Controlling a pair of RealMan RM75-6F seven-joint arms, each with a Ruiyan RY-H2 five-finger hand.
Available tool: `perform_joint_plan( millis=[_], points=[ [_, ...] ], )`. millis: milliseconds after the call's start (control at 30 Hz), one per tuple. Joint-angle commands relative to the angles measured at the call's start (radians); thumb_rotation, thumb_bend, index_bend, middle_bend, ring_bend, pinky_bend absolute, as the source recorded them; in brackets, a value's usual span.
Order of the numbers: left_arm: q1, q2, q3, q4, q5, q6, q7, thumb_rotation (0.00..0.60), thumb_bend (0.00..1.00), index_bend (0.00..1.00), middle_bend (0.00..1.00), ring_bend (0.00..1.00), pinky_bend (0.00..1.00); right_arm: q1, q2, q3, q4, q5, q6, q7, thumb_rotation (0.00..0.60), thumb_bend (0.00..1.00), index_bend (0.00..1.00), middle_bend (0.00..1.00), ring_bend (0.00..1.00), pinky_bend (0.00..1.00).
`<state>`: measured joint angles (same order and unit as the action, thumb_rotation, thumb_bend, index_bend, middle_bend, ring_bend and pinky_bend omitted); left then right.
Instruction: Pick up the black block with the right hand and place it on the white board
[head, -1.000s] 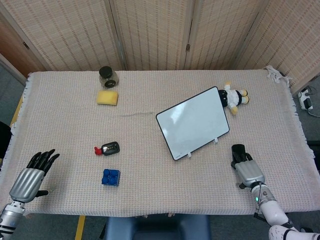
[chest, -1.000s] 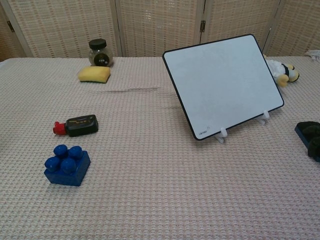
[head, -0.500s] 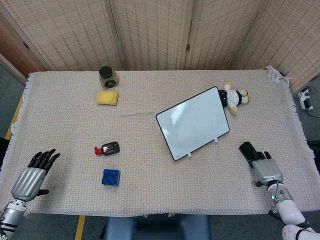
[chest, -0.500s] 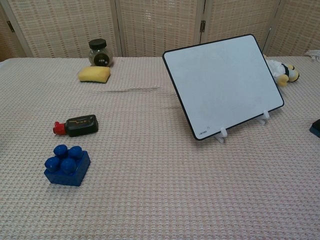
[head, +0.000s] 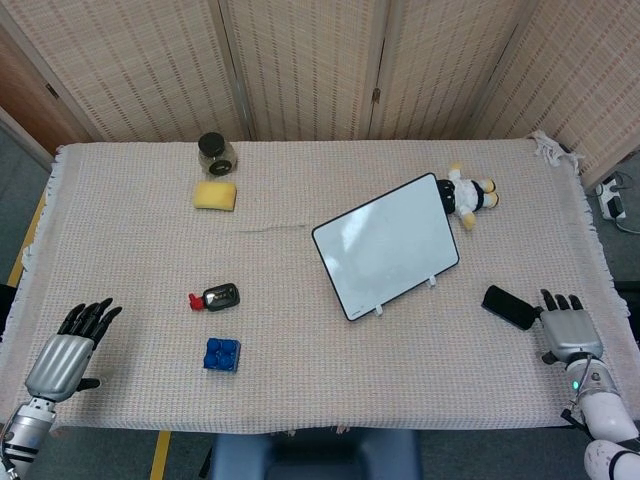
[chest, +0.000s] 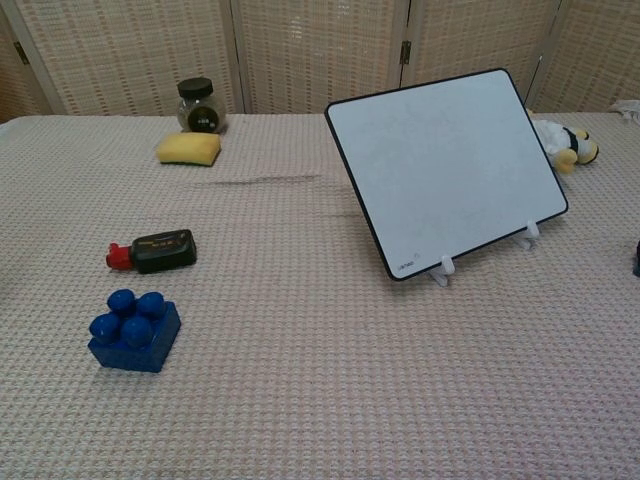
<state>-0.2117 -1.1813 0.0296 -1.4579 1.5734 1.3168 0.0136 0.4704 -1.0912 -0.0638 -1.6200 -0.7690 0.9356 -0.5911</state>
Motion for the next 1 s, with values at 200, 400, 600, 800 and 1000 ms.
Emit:
perform_joint_plan(
  millis=[200, 400, 600, 800, 1000],
  points=[
    [0.000, 0.006, 0.006, -0.007, 0.006, 0.005, -0.011, 0.600, 0.25, 0.01, 0.00, 0.00, 0.00, -0.048, -0.007, 0.089, 0.011, -0.024, 0.076, 0.182, 0.557, 0.29, 0.29, 0.00, 0.00, 0.00],
    [-0.002, 0.015, 0.011, -0.014, 0.024, 0.016, -0.036, 0.600, 0.25, 0.01, 0.00, 0.00, 0.00, -0.023, -0.060, 0.120, 0.011, 0.096, 0.022, 0.188, 0.558, 0.29, 0.28, 0.00, 0.00, 0.00],
    [-0.006, 0.022, 0.018, -0.008, 0.032, 0.011, -0.062, 0.600, 0.25, 0.01, 0.00, 0.00, 0.00, 0.011, -0.105, 0.136, 0.029, 0.179, 0.016, 0.158, 0.563, 0.29, 0.28, 0.00, 0.00, 0.00],
    [-0.009, 0.023, 0.018, 0.000, 0.019, -0.001, -0.072, 0.600, 0.25, 0.01, 0.00, 0.00, 0.00, 0.036, -0.126, 0.153, 0.074, 0.231, -0.009, 0.158, 0.565, 0.29, 0.28, 0.00, 0.00, 0.00],
    [-0.015, 0.019, 0.017, 0.004, 0.005, -0.021, -0.068, 0.600, 0.25, 0.02, 0.00, 0.00, 0.00, 0.056, -0.168, 0.159, 0.142, 0.268, -0.032, 0.155, 0.566, 0.29, 0.30, 0.00, 0.00, 0.00]
  ],
)
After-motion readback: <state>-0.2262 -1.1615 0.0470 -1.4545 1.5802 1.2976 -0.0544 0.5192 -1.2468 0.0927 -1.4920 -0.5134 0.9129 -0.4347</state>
